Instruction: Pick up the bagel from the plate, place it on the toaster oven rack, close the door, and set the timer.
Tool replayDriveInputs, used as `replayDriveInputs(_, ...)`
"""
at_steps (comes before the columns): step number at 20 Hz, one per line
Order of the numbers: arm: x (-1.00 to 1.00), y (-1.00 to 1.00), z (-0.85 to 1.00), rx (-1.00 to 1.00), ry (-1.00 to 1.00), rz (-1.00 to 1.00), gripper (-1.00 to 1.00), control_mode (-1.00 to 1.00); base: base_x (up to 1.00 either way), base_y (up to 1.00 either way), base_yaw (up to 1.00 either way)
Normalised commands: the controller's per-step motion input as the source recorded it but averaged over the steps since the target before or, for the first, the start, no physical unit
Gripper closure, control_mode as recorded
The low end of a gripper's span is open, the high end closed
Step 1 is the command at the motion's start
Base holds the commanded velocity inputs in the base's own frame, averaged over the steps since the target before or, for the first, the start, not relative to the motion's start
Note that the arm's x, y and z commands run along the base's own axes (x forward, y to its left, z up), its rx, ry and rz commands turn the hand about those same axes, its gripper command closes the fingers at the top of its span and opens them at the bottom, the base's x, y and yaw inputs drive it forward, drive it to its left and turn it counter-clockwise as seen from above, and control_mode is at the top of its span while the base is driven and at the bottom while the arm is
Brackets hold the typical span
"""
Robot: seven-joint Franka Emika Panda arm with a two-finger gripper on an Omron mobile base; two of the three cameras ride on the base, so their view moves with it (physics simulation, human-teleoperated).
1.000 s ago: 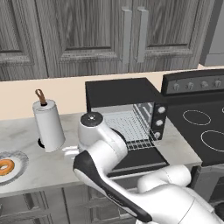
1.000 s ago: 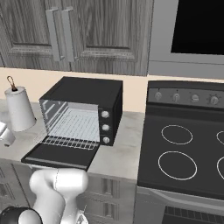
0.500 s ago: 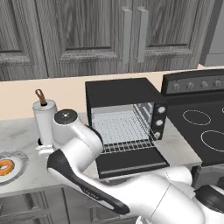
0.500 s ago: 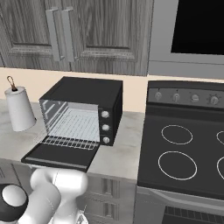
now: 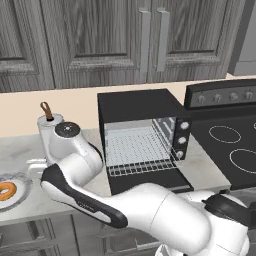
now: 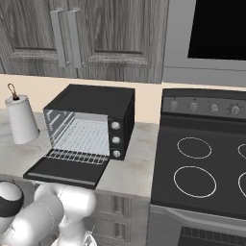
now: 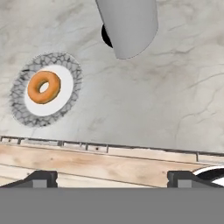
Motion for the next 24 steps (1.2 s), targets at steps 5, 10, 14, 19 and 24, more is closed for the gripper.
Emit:
replayDriveInputs(5, 0.21, 0.74, -0.26, 0.06, 0.00, 0.07, -1.00, -1.00, 0.00, 0.00, 0.00)
replayDriveInputs(10, 0.02, 0.61, -0.07, 0.00, 0.01, 0.01, -1.00, -1.00, 0.00, 0.00, 0.00)
replayDriveInputs(14, 0.00, 0.54, -0.04, -0.01, 0.00, 0.00, -1.00, -1.00, 0.00, 0.00, 0.00)
replayDriveInputs(19, 0.05, 0.33, -0.11, -0.03, 0.00, 0.00, -1.00, -1.00, 0.00, 0.00, 0.00)
replayDriveInputs(24, 0.22, 0.09, -0.23, -0.02, 0.00, 0.00, -1.00, -1.00, 0.00, 0.00, 0.00)
